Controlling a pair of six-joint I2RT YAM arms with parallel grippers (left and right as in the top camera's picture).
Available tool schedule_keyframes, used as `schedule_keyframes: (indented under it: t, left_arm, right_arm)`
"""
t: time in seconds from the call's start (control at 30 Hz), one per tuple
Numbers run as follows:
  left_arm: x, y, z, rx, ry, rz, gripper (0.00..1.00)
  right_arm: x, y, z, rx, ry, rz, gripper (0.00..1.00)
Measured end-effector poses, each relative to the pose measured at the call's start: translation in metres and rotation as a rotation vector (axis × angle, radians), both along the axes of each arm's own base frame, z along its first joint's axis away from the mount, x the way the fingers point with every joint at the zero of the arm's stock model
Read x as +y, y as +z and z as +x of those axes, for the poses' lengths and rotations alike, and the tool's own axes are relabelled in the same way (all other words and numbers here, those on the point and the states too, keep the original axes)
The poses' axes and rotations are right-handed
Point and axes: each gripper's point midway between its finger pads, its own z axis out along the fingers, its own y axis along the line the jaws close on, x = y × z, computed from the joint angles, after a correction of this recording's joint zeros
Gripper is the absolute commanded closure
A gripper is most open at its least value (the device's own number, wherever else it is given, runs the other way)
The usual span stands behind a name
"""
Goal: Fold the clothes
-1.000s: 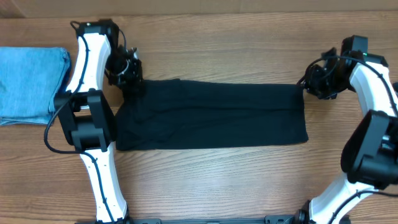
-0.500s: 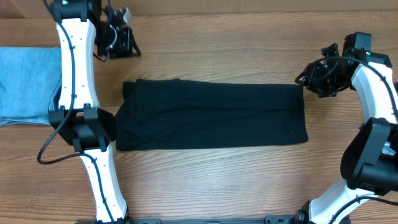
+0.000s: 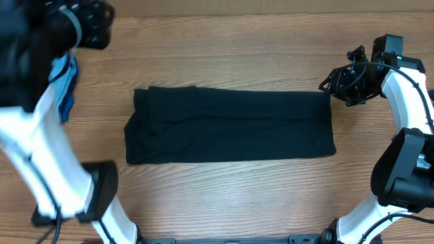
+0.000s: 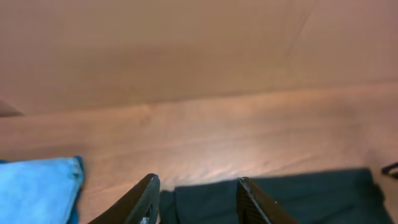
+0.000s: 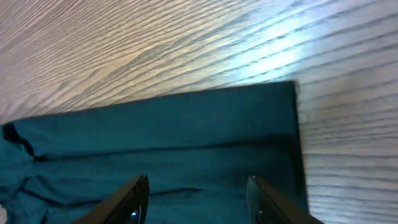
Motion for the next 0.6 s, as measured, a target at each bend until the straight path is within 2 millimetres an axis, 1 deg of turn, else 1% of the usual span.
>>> schedule_keyframes:
  t: [0.07, 0.13, 0.23, 0.3, 0.33, 0.43, 0.47, 0.5, 0.53, 0.6]
  left_arm:
    - [0.001, 0.013, -0.012, -0.034, 0.022, -0.012, 0.6]
    - [0.001, 0.014, -0.014, -0.035, 0.031, -0.022, 0.6]
    - [0.002, 0.005, -0.006, -0.009, 0.043, -0.015, 0.6]
    - [0.002, -0.001, -0.002, 0.014, 0.054, -0.002, 0.6]
    - [0.004, -0.003, -0.001, 0.017, 0.062, 0.005, 0.6]
    - [0.012, -0.001, -0.003, 0.01, 0.108, 0.037, 0.6]
    - [0.016, 0.001, -0.005, 0.004, 0.128, 0.05, 0.6]
    - [0.021, 0.004, -0.008, -0.004, 0.151, 0.064, 0.58]
    - [0.024, 0.006, -0.01, -0.011, 0.169, 0.074, 0.55]
    - [0.033, 0.014, -0.019, -0.032, 0.219, 0.093, 0.46]
  right_arm:
    - [0.006, 0.0, 0.0, -0.007, 0.029, 0.0, 0.45]
    - [0.014, 0.001, 0.001, -0.014, 0.062, -0.003, 0.44]
    - [0.028, 0.006, 0.003, -0.044, 0.117, -0.01, 0.43]
    - [0.035, 0.019, 0.003, -0.079, 0.143, -0.016, 0.41]
    - [0.037, 0.029, 0.002, -0.106, 0.149, -0.022, 0.4]
    - [0.037, 0.075, -0.002, -0.222, 0.15, -0.048, 0.37]
    - [0.037, 0.093, -0.005, -0.268, 0.146, -0.056, 0.37]
    - [0.038, 0.111, -0.009, -0.312, 0.143, -0.065, 0.36]
    - [0.038, 0.124, -0.013, -0.343, 0.139, -0.072, 0.36]
    - [0.04, 0.155, -0.024, -0.414, 0.129, -0.082, 0.34]
